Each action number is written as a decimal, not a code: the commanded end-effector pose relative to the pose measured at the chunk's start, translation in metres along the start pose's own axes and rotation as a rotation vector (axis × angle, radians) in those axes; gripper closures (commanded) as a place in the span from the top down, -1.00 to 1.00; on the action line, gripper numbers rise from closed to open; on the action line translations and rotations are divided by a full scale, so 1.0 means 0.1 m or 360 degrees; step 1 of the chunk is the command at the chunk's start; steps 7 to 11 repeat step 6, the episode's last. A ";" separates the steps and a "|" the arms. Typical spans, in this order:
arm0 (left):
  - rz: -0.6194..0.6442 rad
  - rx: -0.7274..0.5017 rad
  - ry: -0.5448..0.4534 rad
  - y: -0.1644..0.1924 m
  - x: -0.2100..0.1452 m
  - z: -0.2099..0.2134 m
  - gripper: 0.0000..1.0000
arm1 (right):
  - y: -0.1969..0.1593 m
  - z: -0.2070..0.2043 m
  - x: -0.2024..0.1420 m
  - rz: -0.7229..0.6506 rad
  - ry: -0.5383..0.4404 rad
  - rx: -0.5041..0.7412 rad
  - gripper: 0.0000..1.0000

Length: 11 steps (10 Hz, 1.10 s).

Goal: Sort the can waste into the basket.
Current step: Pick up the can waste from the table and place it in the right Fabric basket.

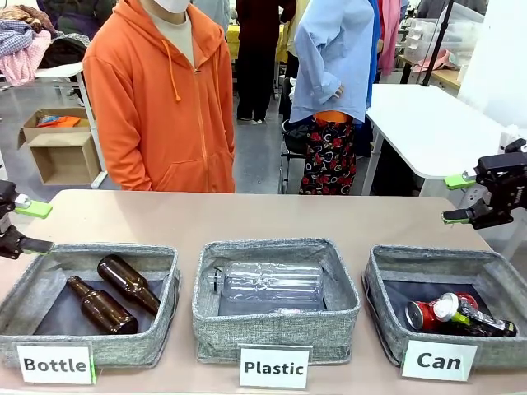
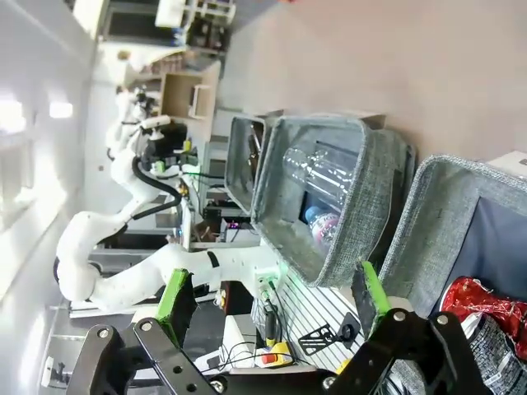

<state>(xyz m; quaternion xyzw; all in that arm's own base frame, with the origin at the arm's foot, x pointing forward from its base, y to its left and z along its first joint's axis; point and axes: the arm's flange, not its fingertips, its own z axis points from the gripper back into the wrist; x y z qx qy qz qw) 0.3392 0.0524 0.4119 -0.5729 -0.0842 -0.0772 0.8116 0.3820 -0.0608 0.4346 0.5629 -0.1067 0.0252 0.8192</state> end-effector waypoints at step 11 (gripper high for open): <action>-0.0003 -0.0017 -0.0014 -0.02 0.00 -0.02 1.00 | 0.02 0.04 0.01 0.0026 0.0018 -0.0002 1.00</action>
